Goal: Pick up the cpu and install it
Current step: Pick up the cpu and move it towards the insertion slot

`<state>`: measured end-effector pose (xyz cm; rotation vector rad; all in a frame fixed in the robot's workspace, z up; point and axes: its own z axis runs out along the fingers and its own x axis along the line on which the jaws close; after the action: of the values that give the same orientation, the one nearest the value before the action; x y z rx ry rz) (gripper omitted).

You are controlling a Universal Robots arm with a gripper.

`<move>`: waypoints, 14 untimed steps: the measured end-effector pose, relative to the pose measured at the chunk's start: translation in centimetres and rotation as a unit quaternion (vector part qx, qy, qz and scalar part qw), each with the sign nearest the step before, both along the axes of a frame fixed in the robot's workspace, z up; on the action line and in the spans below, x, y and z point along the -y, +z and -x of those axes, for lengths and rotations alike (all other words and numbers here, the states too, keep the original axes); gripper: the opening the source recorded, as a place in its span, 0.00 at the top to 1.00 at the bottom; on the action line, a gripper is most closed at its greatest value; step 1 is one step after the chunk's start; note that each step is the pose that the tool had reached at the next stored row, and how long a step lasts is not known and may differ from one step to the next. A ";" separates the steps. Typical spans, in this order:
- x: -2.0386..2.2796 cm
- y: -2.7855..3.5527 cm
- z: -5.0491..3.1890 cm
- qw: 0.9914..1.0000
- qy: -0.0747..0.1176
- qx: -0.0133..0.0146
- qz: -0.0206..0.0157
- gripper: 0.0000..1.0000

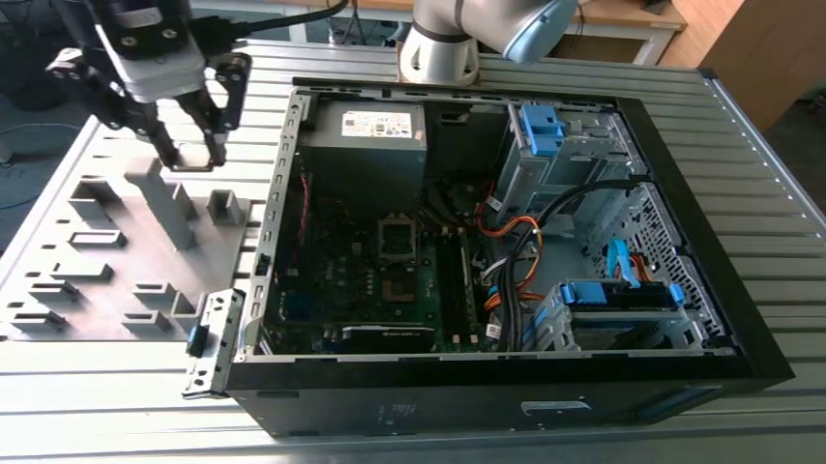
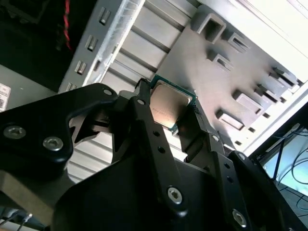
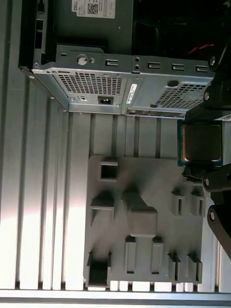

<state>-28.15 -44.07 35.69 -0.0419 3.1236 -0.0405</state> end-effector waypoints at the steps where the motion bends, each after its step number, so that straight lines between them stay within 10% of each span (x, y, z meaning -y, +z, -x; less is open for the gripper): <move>1: 0.02 0.00 -0.45 1.000 0.000 0.000 0.000 0.53; 14: 0.28 -0.02 -6.36 1.000 0.000 -0.005 0.000 0.53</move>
<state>-21.79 -44.35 35.67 -0.0422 3.1336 -0.0403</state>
